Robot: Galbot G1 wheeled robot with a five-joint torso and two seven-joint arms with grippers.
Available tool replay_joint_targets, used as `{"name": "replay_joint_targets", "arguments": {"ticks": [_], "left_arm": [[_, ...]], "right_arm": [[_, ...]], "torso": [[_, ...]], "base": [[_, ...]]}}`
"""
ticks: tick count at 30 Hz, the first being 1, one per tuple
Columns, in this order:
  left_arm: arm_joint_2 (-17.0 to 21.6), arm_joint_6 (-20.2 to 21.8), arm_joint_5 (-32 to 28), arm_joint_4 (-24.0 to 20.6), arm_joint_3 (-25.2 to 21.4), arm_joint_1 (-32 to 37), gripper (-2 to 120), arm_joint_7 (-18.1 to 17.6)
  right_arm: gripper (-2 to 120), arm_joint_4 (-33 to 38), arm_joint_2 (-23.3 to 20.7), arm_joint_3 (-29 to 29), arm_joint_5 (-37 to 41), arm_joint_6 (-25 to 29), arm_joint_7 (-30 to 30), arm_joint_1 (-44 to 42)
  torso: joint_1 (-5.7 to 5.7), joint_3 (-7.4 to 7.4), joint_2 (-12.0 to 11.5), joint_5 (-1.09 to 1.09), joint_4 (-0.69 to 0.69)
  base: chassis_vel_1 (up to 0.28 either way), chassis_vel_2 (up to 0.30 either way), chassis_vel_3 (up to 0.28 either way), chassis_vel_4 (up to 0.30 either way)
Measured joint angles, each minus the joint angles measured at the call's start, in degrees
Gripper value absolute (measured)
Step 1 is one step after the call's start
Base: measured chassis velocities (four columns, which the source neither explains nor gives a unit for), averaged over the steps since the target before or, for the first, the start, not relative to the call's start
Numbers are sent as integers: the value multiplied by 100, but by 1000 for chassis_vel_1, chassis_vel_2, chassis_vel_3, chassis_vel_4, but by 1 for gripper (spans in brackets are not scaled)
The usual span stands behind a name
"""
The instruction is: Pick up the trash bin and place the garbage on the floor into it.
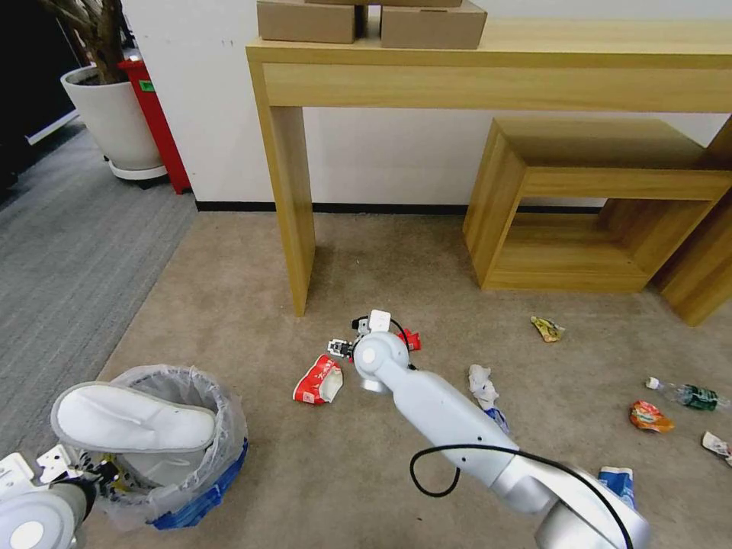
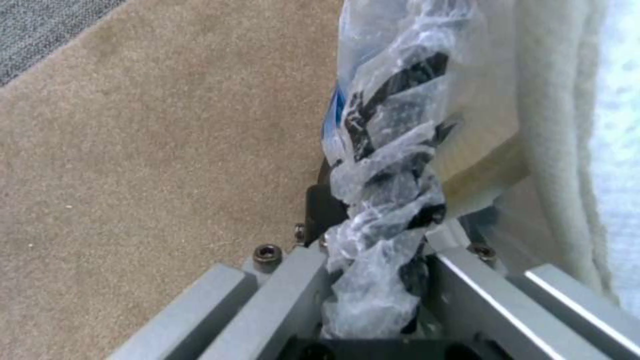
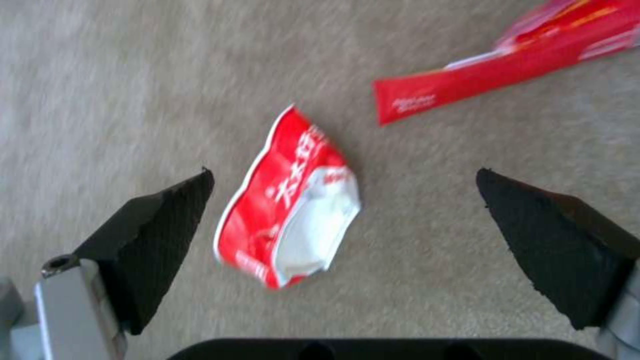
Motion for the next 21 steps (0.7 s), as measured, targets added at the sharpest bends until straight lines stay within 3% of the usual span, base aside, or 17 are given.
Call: {"name": "replay_joint_targets", "arguments": {"ticks": [14,21], "left_arm": [[-72,8,124,73,97,-67,0,23],[-77,8,129,22,104,-37,0,27]], "right_arm": [[100,-707,356,-254,-413,-197,-470,135],[100,-1020,409,-350,-899,107,-990,154]], "torso": [[0,0,0,0,0],[0,0,0,0,1]], "base": [[0,0,0,0],[0,0,0,0]]}}
